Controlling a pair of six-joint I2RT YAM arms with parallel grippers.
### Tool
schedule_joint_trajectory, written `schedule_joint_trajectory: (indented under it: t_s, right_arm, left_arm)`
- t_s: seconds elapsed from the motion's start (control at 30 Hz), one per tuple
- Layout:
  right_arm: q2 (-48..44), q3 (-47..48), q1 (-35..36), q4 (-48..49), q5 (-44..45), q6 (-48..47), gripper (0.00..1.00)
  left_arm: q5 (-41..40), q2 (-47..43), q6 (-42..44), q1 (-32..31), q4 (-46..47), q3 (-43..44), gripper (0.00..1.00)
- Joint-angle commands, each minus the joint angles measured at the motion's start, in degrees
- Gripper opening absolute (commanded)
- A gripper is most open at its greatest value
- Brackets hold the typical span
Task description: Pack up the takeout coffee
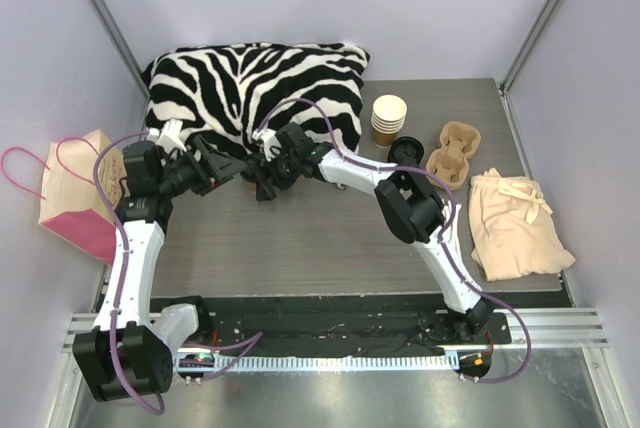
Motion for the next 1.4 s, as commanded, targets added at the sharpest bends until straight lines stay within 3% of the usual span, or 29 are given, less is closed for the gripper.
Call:
schedule_joint_trajectory:
  t_s: [0.0, 0.43, 0.6, 0.83, 0.97, 1.37]
  right_arm:
    - [1.58, 5.78, 0.42, 1.31, 0.65, 0.42, 0.81]
    - [6.50, 12.55, 1.30, 3.42, -0.93, 4.03, 0.80]
    - [4.23, 11.94, 1.13, 2.89, 0.74, 3.50, 0.86]
    - [-5.96, 5.01, -0.98, 0.96, 0.04, 2.79, 0.95]
    - [-16.40, -2.01, -1.86, -1.14, -1.28, 2.10, 0.99]
    - [-34.44, -16.34, -9.76, -8.18, -0.31, 7.97, 1.00]
  left_arm:
    - [1.69, -1.11, 1.05, 0.47, -0.22, 1.61, 0.76]
    - [1.87, -0.67, 1.93, 0.91, -0.30, 1.61, 0.76]
    - [2.13, -0.32, 3.33, 1.00, -1.88, 2.49, 0.79]
    - [3.36, -0.85, 4.21, 0.82, -1.54, 2.49, 0.89]
    - [4.50, -0.94, 5.70, 0.91, -2.06, 3.01, 0.98]
    - [6.18, -1.19, 22.91, 0.82, -18.57, 7.06, 1.00]
